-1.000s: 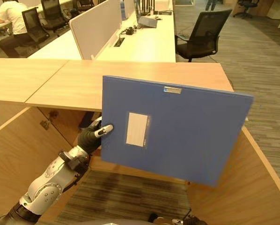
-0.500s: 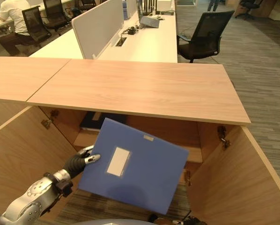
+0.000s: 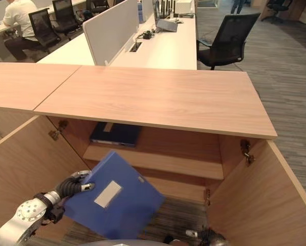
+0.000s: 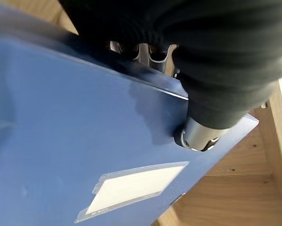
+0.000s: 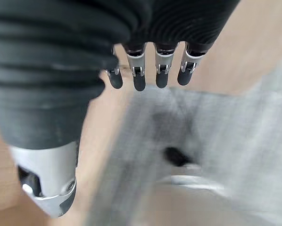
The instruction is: Put the empty folder in the office cabinet
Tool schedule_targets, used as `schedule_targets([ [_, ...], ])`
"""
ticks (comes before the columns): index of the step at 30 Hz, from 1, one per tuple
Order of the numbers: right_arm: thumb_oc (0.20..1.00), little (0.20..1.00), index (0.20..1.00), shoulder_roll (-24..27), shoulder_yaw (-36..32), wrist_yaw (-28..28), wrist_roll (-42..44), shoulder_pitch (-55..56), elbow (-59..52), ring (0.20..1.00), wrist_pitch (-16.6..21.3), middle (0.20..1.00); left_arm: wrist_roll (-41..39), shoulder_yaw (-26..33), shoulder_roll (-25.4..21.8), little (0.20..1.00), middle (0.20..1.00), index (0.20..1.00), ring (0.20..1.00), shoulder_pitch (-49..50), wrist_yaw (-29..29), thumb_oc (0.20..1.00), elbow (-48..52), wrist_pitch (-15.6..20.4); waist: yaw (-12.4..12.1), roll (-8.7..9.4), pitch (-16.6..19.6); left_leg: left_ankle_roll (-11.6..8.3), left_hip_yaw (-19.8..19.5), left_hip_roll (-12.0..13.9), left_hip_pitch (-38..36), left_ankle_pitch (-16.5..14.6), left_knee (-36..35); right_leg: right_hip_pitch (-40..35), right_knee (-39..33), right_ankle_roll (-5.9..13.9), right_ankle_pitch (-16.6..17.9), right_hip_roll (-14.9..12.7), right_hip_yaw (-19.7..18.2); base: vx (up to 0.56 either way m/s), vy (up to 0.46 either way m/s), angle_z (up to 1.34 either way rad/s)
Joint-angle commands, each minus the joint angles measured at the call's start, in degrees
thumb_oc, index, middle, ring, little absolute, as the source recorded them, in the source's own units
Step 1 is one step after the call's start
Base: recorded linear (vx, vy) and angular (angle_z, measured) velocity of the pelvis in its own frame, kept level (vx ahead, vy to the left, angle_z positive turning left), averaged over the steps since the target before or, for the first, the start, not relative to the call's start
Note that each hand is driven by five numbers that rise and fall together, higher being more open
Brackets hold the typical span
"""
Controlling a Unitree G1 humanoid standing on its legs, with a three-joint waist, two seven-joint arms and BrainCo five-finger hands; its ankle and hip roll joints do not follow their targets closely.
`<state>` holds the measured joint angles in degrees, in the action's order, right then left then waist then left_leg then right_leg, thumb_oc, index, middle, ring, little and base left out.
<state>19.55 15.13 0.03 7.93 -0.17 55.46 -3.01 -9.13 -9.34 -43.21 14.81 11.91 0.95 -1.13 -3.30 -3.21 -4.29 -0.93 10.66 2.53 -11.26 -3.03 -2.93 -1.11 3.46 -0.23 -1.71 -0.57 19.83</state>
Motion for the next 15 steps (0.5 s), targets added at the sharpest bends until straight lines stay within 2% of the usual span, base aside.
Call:
schedule_targets([
  [1, 1.000, 1.000, 1.000, 2.1, -0.2, -0.3, 2.4, -2.8, -5.6, 1.000, 2.8, 1.000, 6.3, 4.0, -2.1, 0.200, 0.200, 0.200, 0.200, -0.1, -2.2, 0.200, 4.7, 5.8, 0.3, 4.05, 0.4, -0.65, -2.0, -1.8, 1.3, -0.3, -2.1, -8.0, -8.5, 6.92, 1.4, -3.0, -1.2, 0.00, 0.000, 0.00],
  [4, 1.000, 1.000, 1.000, 4.0, -0.8, -0.7, 1.6, -2.1, -12.3, 1.000, 3.6, 1.000, 10.1, 4.9, -1.5, 0.200, 0.200, 0.200, 0.200, -1.0, -3.4, 0.200, 4.6, 6.6, 0.5, 4.08, 0.5, -0.61, -2.0, -1.9, 1.4, -0.2, -2.1, -7.8, -8.5, 6.87, 1.5, -3.1, -1.2, 0.00, 0.000, 0.00],
  [6, 1.000, 1.000, 1.000, 6.7, -1.9, -1.5, 0.1, -1.9, -23.4, 1.000, 5.1, 1.000, 16.8, 6.2, -0.8, 0.200, 0.200, 0.200, 0.200, -2.3, -5.7, 0.200, 5.9, 8.1, 0.6, 3.99, 0.4, -0.63, -2.0, -1.9, 1.5, -0.3, -2.1, -7.7, -8.5, 6.86, 1.4, -3.2, -1.0, 0.00, 0.000, 0.00],
  [8, 1.000, 1.000, 1.000, 7.8, -1.7, -1.2, -0.8, -1.9, -28.3, 1.000, 5.7, 1.000, 18.7, 7.0, -0.3, 0.200, 0.200, 0.200, 0.200, -2.6, -6.7, 0.200, 6.8, 8.6, 0.6, 3.97, 0.3, -0.68, -1.7, -1.9, 1.5, -0.3, -2.1, -7.8, -8.5, 6.85, 1.4, -3.3, -0.9, 0.00, 0.000, 0.00],
  [15, 1.000, 1.000, 1.000, 9.6, 0.7, 0.3, -3.6, -3.0, -36.4, 1.000, 6.6, 1.000, 21.2, 7.8, -0.4, 0.200, 0.200, 0.200, 0.200, -3.9, -7.5, 0.200, 10.8, 9.9, 0.5, 4.01, 0.2, -0.76, -1.5, -1.8, 1.6, -0.1, -2.1, -7.8, -8.5, 6.76, 1.4, -3.4, -0.7, 0.00, 0.000, 0.00],
])
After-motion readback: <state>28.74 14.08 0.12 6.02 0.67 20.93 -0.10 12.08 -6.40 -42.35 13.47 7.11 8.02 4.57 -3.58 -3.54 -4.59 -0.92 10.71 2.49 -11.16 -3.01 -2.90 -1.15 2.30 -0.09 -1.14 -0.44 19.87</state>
